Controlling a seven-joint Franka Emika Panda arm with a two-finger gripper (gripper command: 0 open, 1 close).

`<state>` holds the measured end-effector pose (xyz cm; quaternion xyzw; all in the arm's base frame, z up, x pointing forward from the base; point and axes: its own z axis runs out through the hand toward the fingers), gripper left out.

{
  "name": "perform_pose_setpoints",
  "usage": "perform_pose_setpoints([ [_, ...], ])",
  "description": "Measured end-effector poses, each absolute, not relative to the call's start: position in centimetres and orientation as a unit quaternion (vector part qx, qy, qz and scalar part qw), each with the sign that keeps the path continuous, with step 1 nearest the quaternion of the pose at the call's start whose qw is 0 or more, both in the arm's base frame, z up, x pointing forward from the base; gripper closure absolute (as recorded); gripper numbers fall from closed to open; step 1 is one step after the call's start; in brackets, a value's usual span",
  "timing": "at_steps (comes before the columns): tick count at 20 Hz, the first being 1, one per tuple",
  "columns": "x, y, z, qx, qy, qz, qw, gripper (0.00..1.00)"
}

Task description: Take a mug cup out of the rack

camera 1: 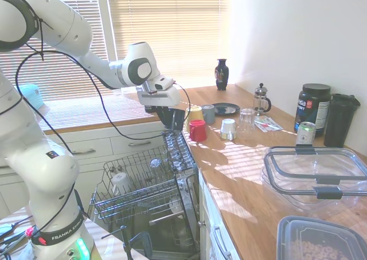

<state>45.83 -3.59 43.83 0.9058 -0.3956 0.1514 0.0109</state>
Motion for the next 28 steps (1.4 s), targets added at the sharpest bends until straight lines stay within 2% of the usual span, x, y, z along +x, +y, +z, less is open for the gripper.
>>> perform_pose_setpoints([
  [6,46.2,-8.4,43.9,0.902,-0.408,0.139,0.010,1.00],
  [12,47.3,-10.5,41.5,0.902,-0.414,0.123,0.008,1.00],
  [28,52.5,-11.5,37.0,0.913,-0.395,0.103,0.017,1.00],
])
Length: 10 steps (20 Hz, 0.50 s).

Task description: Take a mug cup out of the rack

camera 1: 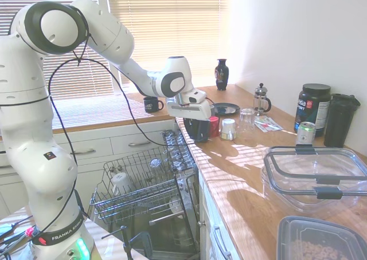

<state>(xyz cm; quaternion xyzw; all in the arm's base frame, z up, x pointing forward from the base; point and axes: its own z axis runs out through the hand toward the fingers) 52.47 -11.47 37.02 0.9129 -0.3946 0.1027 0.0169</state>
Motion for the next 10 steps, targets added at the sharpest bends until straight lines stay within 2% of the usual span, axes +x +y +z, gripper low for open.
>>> perform_pose_setpoints([
  [7,53.1,-11.0,34.5,0.919,-0.385,0.081,0.029,1.00],
  [8,53.3,-11.0,34.4,0.919,-0.383,0.081,0.032,0.00],
  [10,53.5,-10.9,34.5,0.920,-0.381,0.080,0.039,0.00],
])
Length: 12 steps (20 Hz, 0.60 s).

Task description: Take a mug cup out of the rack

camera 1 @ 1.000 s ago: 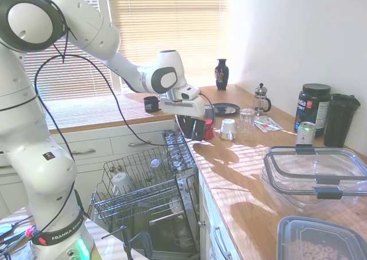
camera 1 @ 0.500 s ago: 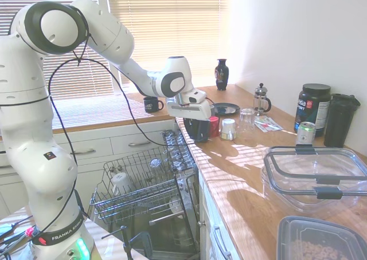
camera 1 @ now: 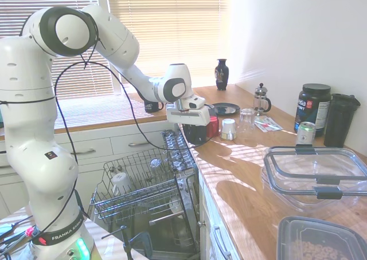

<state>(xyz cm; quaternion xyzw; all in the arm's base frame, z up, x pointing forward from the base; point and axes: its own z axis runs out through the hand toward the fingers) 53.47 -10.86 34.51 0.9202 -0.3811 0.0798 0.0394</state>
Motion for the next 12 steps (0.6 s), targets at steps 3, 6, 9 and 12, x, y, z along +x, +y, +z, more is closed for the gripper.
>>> perform_pose_setpoints([
  [3,53.8,-11.1,34.8,0.919,-0.383,0.078,0.050,0.00],
  [6,54.1,-11.4,35.4,0.918,-0.385,0.080,0.053,0.00],
  [9,54.3,-11.6,35.7,0.917,-0.386,0.084,0.055,0.00],
  [12,54.6,-11.6,36.2,0.916,-0.387,0.088,0.054,0.00],
])
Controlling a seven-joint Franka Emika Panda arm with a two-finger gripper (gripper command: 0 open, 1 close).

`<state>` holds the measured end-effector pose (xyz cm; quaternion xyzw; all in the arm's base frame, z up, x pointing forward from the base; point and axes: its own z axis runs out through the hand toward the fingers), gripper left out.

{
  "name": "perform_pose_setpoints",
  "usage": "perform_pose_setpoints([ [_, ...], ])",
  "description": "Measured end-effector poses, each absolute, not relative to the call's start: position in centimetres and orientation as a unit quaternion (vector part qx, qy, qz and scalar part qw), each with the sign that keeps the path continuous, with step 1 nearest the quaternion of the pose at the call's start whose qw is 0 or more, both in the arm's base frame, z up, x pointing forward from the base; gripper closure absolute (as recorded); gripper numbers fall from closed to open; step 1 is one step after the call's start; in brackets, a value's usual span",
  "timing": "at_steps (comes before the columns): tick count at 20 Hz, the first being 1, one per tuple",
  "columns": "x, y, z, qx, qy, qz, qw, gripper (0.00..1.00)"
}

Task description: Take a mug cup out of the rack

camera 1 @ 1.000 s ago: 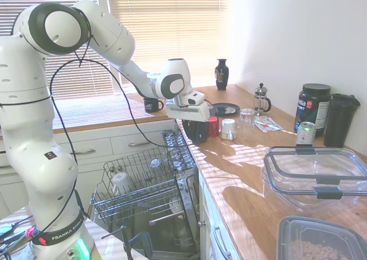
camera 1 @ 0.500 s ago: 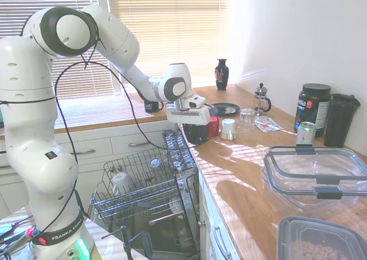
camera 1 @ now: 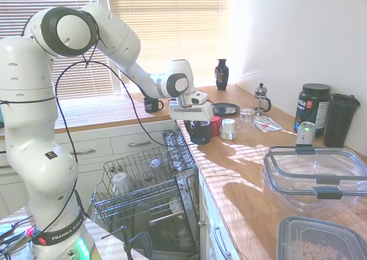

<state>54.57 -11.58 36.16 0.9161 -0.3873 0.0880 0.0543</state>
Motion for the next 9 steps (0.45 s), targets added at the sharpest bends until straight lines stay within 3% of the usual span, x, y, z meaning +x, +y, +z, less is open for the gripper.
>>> perform_pose_setpoints([
  [5,54.4,-11.0,37.2,0.913,-0.394,0.094,0.052,0.00],
  [9,51.8,-10.0,38.8,0.901,-0.414,0.111,0.065,0.00],
])
